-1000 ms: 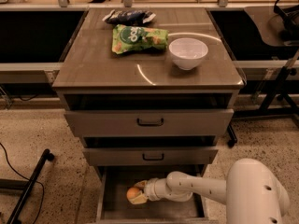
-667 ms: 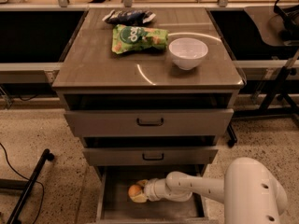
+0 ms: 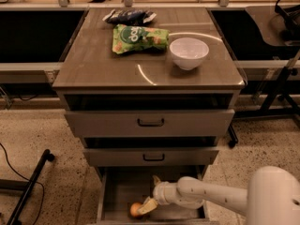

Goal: Place orange into bottom drawer

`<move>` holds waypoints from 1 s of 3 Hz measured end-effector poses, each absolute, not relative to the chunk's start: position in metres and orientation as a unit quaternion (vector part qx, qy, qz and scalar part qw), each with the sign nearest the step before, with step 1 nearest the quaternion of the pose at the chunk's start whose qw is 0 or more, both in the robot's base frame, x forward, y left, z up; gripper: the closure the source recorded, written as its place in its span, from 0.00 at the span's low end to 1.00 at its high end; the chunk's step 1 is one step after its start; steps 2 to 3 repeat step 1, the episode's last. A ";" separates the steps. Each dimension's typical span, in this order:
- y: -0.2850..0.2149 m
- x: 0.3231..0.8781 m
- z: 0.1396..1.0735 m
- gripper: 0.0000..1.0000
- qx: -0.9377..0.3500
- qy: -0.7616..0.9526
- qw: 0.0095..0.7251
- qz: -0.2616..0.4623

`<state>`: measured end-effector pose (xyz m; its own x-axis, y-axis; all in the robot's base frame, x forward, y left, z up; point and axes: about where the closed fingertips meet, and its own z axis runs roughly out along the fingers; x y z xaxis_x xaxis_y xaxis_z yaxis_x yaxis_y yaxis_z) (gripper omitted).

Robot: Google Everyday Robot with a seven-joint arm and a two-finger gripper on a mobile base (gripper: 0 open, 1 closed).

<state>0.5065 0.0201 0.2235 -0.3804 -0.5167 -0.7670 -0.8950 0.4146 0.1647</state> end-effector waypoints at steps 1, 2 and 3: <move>-0.011 0.492 0.244 0.00 -0.440 0.787 0.330 0.278; -0.011 0.492 0.244 0.00 -0.440 0.787 0.330 0.278; -0.011 0.492 0.244 0.00 -0.440 0.787 0.330 0.278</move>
Offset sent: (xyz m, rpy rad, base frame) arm 0.0000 0.0000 0.0000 0.0000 0.0000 0.0000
